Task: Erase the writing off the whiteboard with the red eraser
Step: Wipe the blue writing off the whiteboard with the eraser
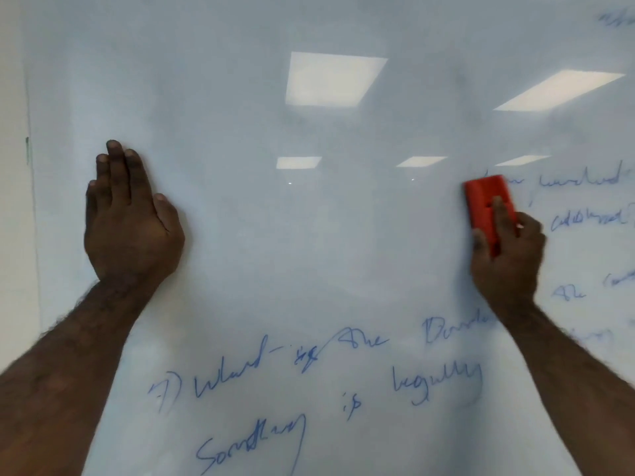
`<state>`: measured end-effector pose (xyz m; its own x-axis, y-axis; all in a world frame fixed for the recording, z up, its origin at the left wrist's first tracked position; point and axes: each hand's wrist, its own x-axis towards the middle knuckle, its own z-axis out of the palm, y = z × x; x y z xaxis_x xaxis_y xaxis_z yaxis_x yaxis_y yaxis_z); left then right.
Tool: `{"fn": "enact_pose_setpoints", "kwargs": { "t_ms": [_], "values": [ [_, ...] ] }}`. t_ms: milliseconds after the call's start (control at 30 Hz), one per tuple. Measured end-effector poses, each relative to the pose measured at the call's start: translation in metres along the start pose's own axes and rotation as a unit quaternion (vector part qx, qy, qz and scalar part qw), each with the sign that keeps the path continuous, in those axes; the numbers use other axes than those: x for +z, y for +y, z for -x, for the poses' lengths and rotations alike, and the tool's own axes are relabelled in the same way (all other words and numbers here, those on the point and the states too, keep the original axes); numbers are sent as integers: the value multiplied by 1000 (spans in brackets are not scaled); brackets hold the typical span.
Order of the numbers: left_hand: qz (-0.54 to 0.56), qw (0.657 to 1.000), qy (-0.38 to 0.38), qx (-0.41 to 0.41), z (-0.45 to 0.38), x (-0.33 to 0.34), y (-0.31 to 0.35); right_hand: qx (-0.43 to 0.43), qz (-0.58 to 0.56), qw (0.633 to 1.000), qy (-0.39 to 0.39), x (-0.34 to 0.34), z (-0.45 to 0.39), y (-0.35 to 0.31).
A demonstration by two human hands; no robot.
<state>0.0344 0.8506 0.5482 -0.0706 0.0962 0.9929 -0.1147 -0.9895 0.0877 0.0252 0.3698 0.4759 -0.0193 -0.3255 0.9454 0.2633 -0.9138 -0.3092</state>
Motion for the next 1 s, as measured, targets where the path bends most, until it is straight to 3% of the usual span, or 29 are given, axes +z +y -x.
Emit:
{"fn": "enact_pose_setpoints", "kwargs": {
  "t_ms": [100,200,267,400,533,600,667,767,900,1000],
  "values": [
    [11,1000,-8,6,9,1,32,131,-17,991,9,-10,-9,27],
    [16,1000,-21,4,9,4,63,208,-29,977,27,-5,-20,13],
    [19,999,-34,4,5,5,83,209,-25,977,38,2,-23,-14],
    [34,998,-51,9,0,9,126,-6,-20,1000,3,14,-11,-72],
    [42,996,-76,36,-1,14,162,-202,-2,978,-53,9,-23,-72],
    [47,993,-89,56,0,16,183,-254,34,965,-61,2,-42,-45],
    [51,992,-91,74,2,20,200,-209,33,977,-41,-2,-58,-11],
    [52,991,-91,84,5,25,215,-19,18,1000,3,-11,-64,50],
    [44,993,-78,79,7,30,219,152,33,988,12,-25,-62,97],
    [47,993,-72,79,7,30,220,227,5,973,28,-18,-71,77]
  ]
}}
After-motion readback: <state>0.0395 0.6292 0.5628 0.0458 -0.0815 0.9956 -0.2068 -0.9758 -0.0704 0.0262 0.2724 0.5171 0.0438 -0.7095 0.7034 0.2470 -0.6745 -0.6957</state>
